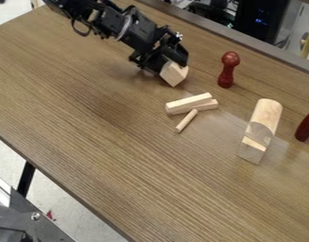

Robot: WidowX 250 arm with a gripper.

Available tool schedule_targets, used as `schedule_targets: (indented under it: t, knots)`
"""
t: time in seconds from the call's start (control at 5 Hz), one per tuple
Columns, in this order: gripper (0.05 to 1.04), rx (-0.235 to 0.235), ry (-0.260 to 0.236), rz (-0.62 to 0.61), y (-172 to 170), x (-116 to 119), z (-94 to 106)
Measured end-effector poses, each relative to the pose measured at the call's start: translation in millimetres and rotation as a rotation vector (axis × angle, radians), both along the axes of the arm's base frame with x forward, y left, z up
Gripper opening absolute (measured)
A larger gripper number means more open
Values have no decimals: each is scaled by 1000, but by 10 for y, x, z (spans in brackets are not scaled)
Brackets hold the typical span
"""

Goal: Move the cube with a hole to the left

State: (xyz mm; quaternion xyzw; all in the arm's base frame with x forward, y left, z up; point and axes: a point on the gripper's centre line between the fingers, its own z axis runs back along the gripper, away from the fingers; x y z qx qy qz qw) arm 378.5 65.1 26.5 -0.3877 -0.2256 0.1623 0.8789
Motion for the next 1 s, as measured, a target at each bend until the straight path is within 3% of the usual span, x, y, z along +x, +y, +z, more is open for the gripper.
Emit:
schedule_targets:
  t: [0.2,0.4,0.6,0.8,1.0]
  knots:
    - [635,-20,4,-6,-6,12,-6]
    - [907,-45,17,6,26,-4,-16]
    - [966,-32,19,9,41,-13,-18]
    - [966,119,23,15,167,-42,-7]
    - [968,294,68,27,271,-61,23]
